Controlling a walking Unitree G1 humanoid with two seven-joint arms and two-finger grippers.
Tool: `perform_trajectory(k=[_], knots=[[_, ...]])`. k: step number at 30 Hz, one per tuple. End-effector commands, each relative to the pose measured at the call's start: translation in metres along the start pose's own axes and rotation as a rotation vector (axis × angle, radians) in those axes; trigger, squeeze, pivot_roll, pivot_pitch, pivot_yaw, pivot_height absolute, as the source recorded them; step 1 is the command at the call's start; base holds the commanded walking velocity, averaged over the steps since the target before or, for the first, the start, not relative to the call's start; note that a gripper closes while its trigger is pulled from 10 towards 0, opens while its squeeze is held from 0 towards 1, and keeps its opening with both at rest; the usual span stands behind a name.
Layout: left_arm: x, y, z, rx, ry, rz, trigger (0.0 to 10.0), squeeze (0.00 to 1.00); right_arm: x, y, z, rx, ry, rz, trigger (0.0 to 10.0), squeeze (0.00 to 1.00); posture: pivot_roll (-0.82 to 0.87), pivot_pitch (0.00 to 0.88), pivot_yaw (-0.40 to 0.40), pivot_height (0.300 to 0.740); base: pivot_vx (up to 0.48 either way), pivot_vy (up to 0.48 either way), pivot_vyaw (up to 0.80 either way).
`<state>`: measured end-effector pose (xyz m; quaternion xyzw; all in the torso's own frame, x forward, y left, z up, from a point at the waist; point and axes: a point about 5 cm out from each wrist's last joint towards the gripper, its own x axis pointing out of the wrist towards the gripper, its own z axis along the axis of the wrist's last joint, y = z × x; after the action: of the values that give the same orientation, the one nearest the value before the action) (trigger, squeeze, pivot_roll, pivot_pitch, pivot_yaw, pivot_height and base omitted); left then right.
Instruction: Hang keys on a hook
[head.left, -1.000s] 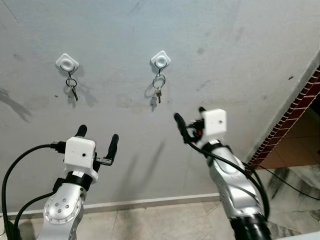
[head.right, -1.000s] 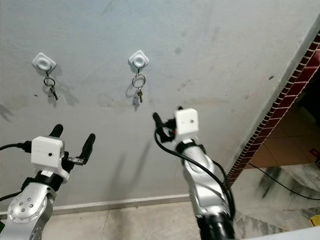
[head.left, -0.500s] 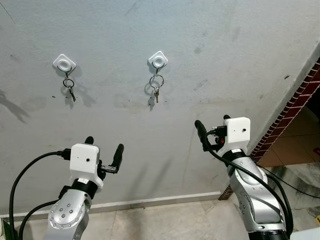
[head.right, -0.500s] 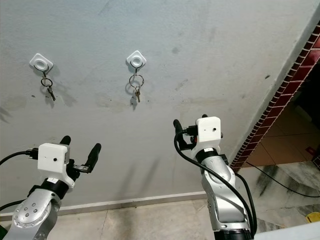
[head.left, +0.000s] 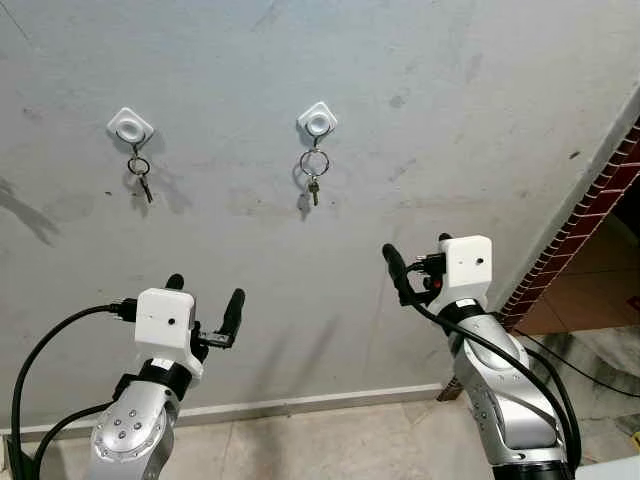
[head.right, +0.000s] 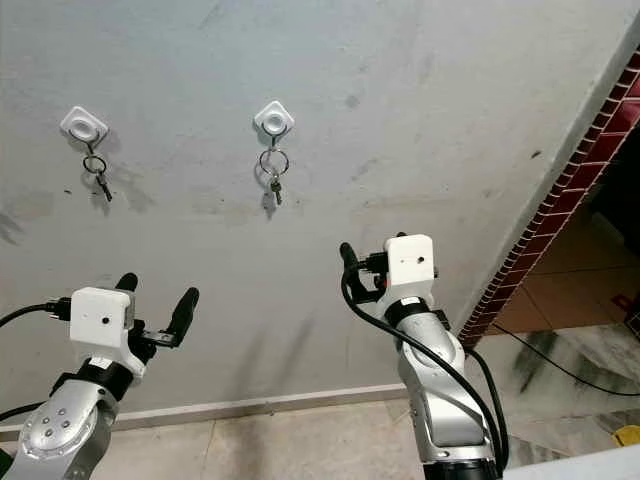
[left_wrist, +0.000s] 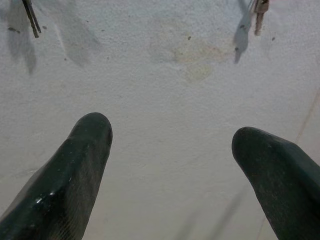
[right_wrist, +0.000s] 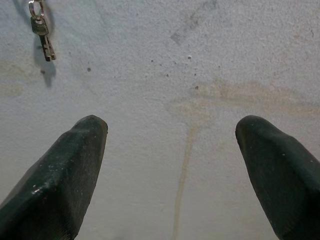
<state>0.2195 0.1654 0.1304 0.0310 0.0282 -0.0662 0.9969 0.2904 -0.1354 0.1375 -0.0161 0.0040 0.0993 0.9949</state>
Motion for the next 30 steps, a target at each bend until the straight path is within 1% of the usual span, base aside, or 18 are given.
perform_trajectory(k=[1,7,21,23,30], knots=[[0.0002,0.0007,0.0046,-0.005,-0.013,-0.006,10.0,0.00,0.0015,0.0013,0.0047,0.002,-0.006,0.002,10.0,1.00,0.07,0.000,-0.027,0.740,0.000,0.292,0.00],[0.0005,0.0009,0.0040,-0.009,-0.010,-0.005,10.0,0.00,0.0001,0.0060,0.0031,0.005,0.003,0.017,10.0,1.00,0.08,0.000,-0.029,0.740,0.000,0.317,0.00],[0.0025,0.0018,0.0042,-0.001,-0.008,-0.011,10.0,0.00,0.0039,0.0059,0.0052,0.002,0.000,0.009,10.0,1.00,0.08,0.000,-0.025,0.740,0.000,0.351,0.00],[0.0023,0.0021,0.0039,0.003,-0.007,-0.012,10.0,0.00,0.0047,0.0055,0.0054,0.001,0.000,0.007,10.0,1.00,0.08,0.000,-0.026,0.740,0.000,-0.360,0.00],[0.0031,0.0030,0.0035,0.001,-0.006,-0.008,10.0,0.00,0.0059,0.0057,0.0052,0.004,0.003,0.005,10.0,1.00,0.08,0.000,-0.026,0.740,0.000,0.046,0.00]])
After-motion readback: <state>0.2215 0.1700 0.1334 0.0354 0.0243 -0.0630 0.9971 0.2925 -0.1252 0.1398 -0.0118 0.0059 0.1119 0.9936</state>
